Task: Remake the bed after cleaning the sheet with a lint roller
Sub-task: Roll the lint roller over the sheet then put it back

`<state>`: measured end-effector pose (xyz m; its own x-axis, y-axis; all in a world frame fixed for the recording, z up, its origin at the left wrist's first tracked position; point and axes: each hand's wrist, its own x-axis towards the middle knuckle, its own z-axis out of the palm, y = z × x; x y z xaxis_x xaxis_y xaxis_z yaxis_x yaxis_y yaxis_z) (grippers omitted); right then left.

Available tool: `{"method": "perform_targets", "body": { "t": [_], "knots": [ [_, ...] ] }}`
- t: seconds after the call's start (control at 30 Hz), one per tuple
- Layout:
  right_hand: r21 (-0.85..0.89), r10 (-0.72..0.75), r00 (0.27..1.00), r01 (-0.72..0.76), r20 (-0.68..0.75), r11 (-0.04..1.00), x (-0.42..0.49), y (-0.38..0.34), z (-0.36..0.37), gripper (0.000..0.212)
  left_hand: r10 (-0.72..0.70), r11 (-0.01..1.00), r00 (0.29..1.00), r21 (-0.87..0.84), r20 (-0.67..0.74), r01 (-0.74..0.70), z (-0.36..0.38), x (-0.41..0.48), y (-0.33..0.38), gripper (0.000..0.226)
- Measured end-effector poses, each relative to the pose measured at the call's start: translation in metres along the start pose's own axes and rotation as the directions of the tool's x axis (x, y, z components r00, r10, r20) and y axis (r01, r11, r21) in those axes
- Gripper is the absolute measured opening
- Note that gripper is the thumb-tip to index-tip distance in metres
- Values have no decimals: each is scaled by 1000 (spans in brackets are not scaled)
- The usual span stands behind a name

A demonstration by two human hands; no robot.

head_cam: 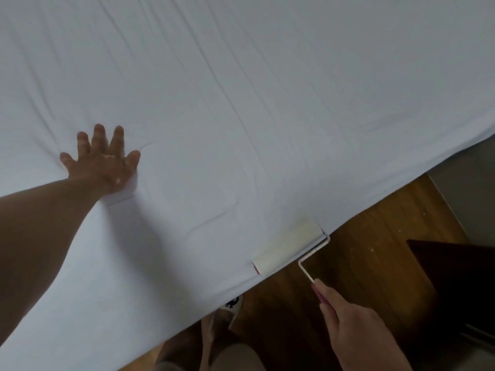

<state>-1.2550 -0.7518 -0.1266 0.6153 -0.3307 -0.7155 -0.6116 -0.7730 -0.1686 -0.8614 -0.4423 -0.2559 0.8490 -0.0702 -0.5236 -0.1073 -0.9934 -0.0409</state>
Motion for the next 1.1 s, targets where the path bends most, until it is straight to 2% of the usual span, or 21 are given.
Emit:
{"method": "perform_targets", "body": {
  "t": [0.07,0.13,0.17,0.2,0.23,0.3,0.33,0.37,0.4,0.43,0.47,0.5,0.57,0.6,0.63,0.7,0.83,0.9,1.0,1.1],
  "knots": [
    [-71,10,996,-4,88,997,-13,-3,-10,59,-5,1000,1000,-15,20,5,-3,-5,0,71],
    [-120,-38,983,60,181,991,-29,-14,-5,86,-9,1000,999,-21,46,10,-8,-10,-2,70],
    [-137,-107,984,127,142,982,-34,-23,1,95,-5,1000,999,-12,53,6,-10,-12,-3,69],
    [-148,-188,981,193,50,970,-36,-33,10,92,4,1000,999,3,55,-4,-12,-14,-6,69],
    [-144,-201,980,200,9,969,-36,-46,20,84,15,1000,999,17,51,-16,-13,-15,-9,68],
    [-123,-113,994,112,-3,986,-29,-68,36,84,39,999,999,32,36,-41,-17,-15,-14,66],
    [-36,-129,992,129,8,991,-25,-79,47,77,55,998,998,32,17,-56,-19,-13,-18,64],
    [19,-156,982,155,108,988,-24,-88,54,63,77,997,997,31,-17,-76,-21,-12,-22,61],
    [35,-159,982,156,100,987,-17,-97,62,52,108,994,992,30,-69,-106,-22,-11,-27,56],
    [28,-94,992,92,83,995,-10,-102,72,48,146,989,979,38,-139,-142,-21,-11,-34,51],
    [49,-101,992,105,-77,993,3,-110,81,54,178,984,961,54,-213,-170,-18,-10,-43,46],
    [34,-109,987,114,-121,993,8,-119,83,65,186,982,945,72,-270,-173,-14,-7,-53,44],
    [36,-84,995,86,-53,996,22,-143,78,65,108,994,946,54,-306,-96,-9,3,-77,46],
    [65,-84,994,88,-71,994,29,-152,78,66,47,999,954,24,-296,-42,-9,10,-90,47],
    [112,-57,997,63,-61,992,33,-162,79,76,-2,1000,959,-3,-283,2,-9,17,-101,47],
    [162,-60,988,84,-144,983,42,-178,79,88,-43,999,955,-26,-293,37,-16,33,-121,46],
    [167,-84,958,133,-275,977,69,-211,72,78,-31,996,941,-85,-337,2,-36,65,-154,42],
    [194,-62,966,113,-252,974,80,-235,59,69,-35,995,950,-96,-310,6,-43,81,-173,46],
    [202,-37,970,87,-239,976,96,-268,40,41,-50,996,952,-90,-302,23,-51,103,-203,47],
    [206,-21,971,72,-237,976,116,-307,21,36,-72,994,948,-105,-310,42,-57,121,-225,49]
  ]
}}
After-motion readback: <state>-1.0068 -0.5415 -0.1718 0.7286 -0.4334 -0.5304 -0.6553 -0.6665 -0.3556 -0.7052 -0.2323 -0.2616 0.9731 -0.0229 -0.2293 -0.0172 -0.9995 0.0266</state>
